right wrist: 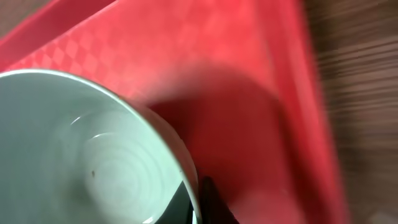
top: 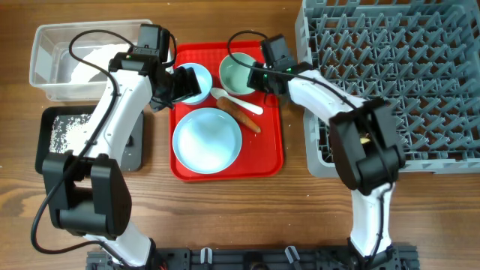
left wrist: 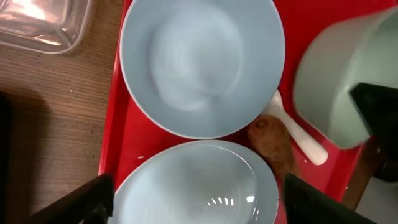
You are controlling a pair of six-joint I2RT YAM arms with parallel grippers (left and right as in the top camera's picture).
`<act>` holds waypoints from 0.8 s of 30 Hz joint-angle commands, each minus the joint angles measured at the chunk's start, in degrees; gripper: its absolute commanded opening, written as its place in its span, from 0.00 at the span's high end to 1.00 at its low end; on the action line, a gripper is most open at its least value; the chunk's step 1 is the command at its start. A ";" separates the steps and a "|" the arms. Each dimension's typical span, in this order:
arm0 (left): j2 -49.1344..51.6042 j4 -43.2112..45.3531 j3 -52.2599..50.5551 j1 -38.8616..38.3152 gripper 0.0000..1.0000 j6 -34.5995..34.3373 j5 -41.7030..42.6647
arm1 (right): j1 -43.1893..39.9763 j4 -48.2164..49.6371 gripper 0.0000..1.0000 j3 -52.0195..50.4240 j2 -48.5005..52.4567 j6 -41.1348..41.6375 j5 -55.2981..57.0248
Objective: Sort waste into correct bins and load items into the dishwasher rack
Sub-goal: 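Reach the right gripper to the green bowl and grasp it, then carry the green bowl with the right gripper over the dish rack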
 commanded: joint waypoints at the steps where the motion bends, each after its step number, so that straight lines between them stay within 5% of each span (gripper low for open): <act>1: -1.01 0.46 0.57 0.11 0.11 0.48 -0.98 | -1.36 -3.15 0.96 1.11 -11.76 -6.21 5.79; 7: -1.81 0.48 0.81 1.86 0.12 0.48 -4.83 | -3.21 -14.75 0.96 1.11 -28.24 -13.60 19.89; 12: -4.31 0.90 2.08 10.49 0.06 0.46 -4.79 | -4.70 -22.82 0.96 1.11 -35.95 -22.21 43.47; 18: -4.39 -0.02 2.08 15.17 0.05 0.42 -3.04 | -4.70 -22.71 0.96 0.85 -32.65 -38.75 64.52; 24: -4.39 -0.07 2.08 15.02 0.05 0.35 -3.04 | -4.79 -14.23 0.96 0.85 -25.79 -64.41 65.92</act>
